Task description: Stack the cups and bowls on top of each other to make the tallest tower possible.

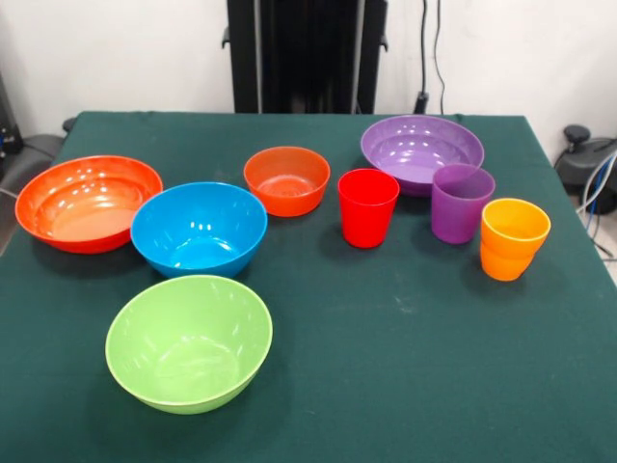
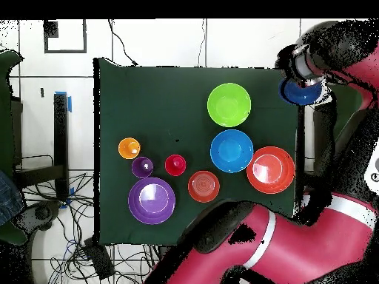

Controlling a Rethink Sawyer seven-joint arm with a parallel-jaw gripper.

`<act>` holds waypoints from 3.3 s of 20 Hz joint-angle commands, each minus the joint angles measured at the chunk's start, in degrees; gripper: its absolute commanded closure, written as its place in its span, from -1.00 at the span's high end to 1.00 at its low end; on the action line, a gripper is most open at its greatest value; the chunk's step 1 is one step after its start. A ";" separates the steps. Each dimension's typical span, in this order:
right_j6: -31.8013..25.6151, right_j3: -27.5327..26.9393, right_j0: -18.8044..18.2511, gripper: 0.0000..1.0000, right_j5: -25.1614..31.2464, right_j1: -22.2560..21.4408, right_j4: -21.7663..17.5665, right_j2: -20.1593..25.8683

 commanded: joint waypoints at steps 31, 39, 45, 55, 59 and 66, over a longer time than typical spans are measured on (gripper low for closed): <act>0.40 15.53 5.86 -1.00 0.37 -6.09 0.30 2.96; 6.25 19.42 9.69 -1.00 -5.38 -5.72 0.94 2.46; 11.10 17.24 12.43 -1.00 -4.72 -3.47 2.01 1.16; 15.81 20.96 16.01 -1.00 -9.25 -5.10 5.51 0.48; 13.44 16.80 15.89 -1.00 -5.47 -3.60 6.40 0.35; 7.34 4.56 12.79 -1.00 -0.70 4.53 6.70 1.47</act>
